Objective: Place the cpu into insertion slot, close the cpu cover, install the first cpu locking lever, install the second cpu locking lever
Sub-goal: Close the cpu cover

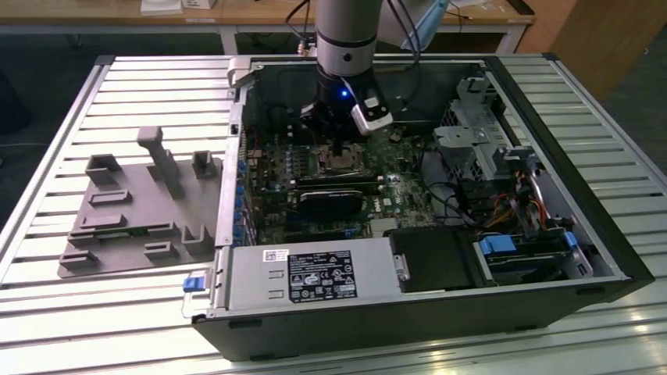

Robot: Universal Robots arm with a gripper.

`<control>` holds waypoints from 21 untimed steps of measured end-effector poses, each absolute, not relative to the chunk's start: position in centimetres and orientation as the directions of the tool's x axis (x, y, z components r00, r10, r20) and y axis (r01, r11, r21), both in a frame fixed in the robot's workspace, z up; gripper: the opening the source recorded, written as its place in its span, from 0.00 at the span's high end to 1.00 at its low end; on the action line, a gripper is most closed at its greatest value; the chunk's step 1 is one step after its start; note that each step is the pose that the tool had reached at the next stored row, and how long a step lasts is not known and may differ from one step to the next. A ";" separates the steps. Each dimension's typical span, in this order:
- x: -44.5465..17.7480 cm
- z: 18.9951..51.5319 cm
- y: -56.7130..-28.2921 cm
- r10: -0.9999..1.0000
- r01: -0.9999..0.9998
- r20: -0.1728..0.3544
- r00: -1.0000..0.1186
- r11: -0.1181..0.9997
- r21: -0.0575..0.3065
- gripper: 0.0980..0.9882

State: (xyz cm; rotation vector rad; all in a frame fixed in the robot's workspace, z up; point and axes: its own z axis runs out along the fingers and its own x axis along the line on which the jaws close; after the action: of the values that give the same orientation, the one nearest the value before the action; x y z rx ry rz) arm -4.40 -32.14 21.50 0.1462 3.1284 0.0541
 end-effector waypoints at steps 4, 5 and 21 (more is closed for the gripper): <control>-4.5 21.5 -32.4 0.068 0.068 -0.020 -0.997 0.997 0.036 1.00; -4.5 21.5 -32.4 0.066 0.065 -0.021 -0.998 0.997 0.036 1.00; -5.3 21.3 -32.6 0.122 0.121 -0.023 -0.992 0.992 0.031 1.00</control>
State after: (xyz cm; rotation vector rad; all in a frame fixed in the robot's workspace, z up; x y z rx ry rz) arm -5.34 -32.58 21.27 0.1894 3.1109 0.0467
